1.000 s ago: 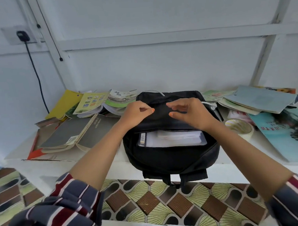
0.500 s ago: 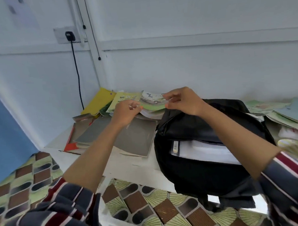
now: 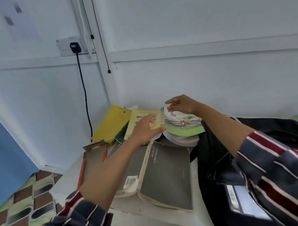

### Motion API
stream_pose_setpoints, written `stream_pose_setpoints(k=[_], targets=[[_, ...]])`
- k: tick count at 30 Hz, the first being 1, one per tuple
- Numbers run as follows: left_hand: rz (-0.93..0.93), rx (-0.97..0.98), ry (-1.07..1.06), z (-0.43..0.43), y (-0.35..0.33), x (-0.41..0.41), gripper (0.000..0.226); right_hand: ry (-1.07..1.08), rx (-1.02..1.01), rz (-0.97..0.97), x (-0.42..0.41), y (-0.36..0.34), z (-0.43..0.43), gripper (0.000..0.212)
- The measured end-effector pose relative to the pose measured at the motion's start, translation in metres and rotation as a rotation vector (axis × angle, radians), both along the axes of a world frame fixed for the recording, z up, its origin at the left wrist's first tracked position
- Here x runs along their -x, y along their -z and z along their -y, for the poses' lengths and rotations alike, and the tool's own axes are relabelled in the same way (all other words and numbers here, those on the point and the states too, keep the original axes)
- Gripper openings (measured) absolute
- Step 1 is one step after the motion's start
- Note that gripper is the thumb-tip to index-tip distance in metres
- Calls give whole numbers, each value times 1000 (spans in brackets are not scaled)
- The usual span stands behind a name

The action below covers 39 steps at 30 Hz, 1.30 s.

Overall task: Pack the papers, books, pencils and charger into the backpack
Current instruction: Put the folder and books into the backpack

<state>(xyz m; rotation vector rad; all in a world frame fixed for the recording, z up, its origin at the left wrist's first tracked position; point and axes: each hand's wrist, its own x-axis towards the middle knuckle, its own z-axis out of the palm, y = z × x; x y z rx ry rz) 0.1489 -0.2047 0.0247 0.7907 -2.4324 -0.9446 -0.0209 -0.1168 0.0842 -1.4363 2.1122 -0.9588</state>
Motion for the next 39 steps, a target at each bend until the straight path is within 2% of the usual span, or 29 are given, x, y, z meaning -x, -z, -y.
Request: stream_pose_setpoints(k=[9, 13, 18, 24, 26, 32, 36, 39], targets=[[161, 116, 112, 32, 18, 23, 87, 22, -116, 40, 48, 34, 70, 37], [231, 195, 200, 48, 19, 22, 84, 12, -155, 45, 65, 46, 96, 42], [234, 167, 302, 56, 19, 26, 72, 5, -185, 77, 81, 59, 112, 41], [273, 257, 380, 57, 19, 35, 80, -24, -178, 116, 95, 67, 123, 34], [262, 287, 388, 57, 21, 37, 77, -21, -197, 143, 98, 68, 127, 37], [173, 188, 397, 60, 24, 36, 71, -5, -169, 214, 100, 72, 131, 33], [47, 206, 396, 54, 21, 30, 67, -18, -35, 415, 102, 69, 125, 25], [-32, 215, 396, 52, 19, 25, 67, -61, 38, 547, 102, 59, 119, 29]])
